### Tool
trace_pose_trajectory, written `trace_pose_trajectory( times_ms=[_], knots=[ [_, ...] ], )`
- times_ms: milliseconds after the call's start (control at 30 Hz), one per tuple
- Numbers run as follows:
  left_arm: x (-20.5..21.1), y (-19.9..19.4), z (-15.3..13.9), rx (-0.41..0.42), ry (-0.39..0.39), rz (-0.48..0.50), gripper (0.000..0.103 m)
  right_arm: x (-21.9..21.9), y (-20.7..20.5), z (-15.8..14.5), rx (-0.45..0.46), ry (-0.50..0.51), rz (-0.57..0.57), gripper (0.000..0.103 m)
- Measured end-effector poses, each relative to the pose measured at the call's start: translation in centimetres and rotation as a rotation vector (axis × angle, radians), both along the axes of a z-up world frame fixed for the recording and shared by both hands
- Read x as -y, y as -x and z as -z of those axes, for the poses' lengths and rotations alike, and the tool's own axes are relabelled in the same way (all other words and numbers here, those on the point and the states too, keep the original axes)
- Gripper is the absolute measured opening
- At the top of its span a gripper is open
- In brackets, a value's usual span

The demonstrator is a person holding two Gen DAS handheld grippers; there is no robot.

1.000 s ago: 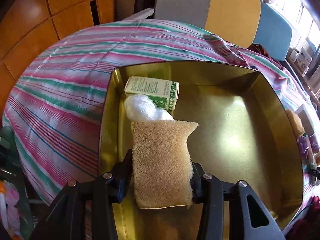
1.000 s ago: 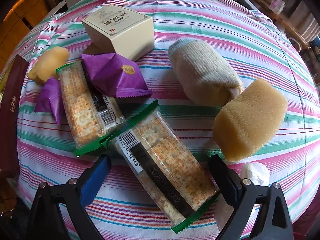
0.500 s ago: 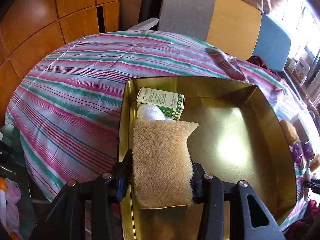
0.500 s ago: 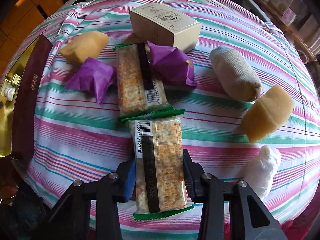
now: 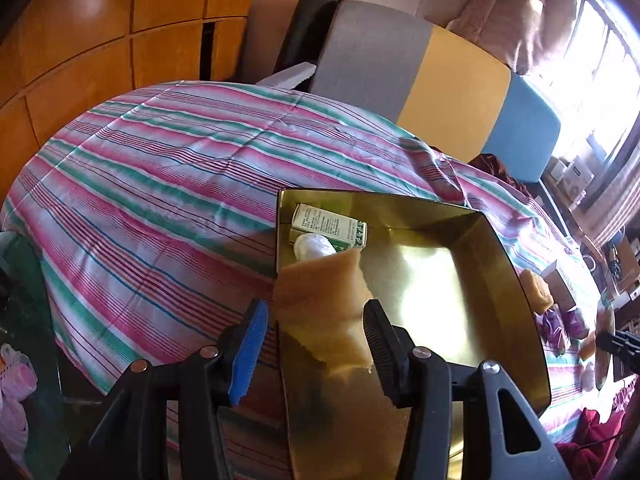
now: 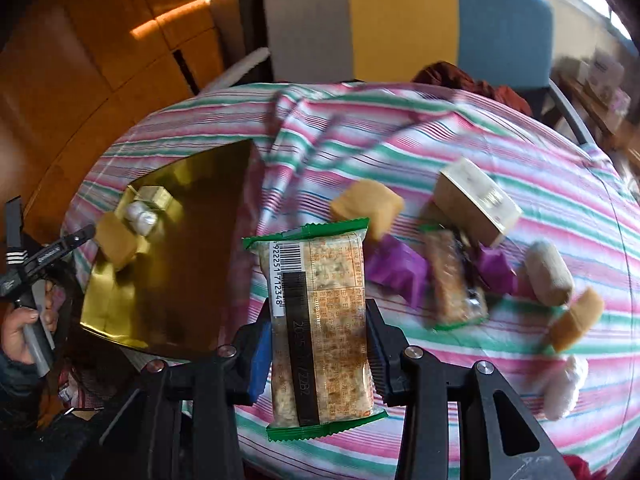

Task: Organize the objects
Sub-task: 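Carry the sponge over the tray with the left gripper while the right grasps the cracker packet, then release the sponge in the tray with the left gripper while the right drops the cracker packet beside it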

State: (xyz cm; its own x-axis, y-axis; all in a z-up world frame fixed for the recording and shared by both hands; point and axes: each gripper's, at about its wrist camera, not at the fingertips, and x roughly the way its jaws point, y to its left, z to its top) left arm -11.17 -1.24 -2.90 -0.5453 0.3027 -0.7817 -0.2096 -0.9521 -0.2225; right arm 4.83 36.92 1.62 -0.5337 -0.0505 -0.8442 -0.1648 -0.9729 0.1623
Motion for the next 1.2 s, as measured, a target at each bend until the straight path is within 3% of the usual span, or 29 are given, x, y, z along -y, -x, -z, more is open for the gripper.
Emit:
trace_pose_trajectory(
  times_ms=[100,233,333,667,833,967,1200],
  knots=[
    [0.8,0.0,-0.5,-0.018,-0.003,-0.028,0.05,4.1,3.8,0.1,-0.036,0.038,-0.072,0.042],
    [2.0,0.2,-0.6,-0.032,-0.012,-0.038,0.05,9.8,5.8,-0.8,-0.024,0.08,-0.203,0.042],
    [3.3,0.3,-0.5,-0.03,-0.066,-0.07,0.05,13.9,8.1,1.0,0.031,0.089,-0.285,0.042],
    [5.2,-0.4,-0.4,-0.048,-0.091,-0.115,0.05,23.4,13.7,8.6,0.229,0.239,-0.39,0.042],
    [5.9,-1.0,-0.9,-0.079,-0.058,-0.114,0.051,25.1,16.5,11.4,0.282,0.332,-0.315,0.045],
    [5.4,-1.3,-1.2,-0.097,-0.046,-0.091,0.054,26.1,16.2,11.7,0.292,0.392,-0.349,0.054],
    [3.9,-1.8,-1.4,-0.104,-0.017,-0.061,0.054,26.0,14.5,10.5,0.236,0.325,-0.363,0.057]
  ],
)
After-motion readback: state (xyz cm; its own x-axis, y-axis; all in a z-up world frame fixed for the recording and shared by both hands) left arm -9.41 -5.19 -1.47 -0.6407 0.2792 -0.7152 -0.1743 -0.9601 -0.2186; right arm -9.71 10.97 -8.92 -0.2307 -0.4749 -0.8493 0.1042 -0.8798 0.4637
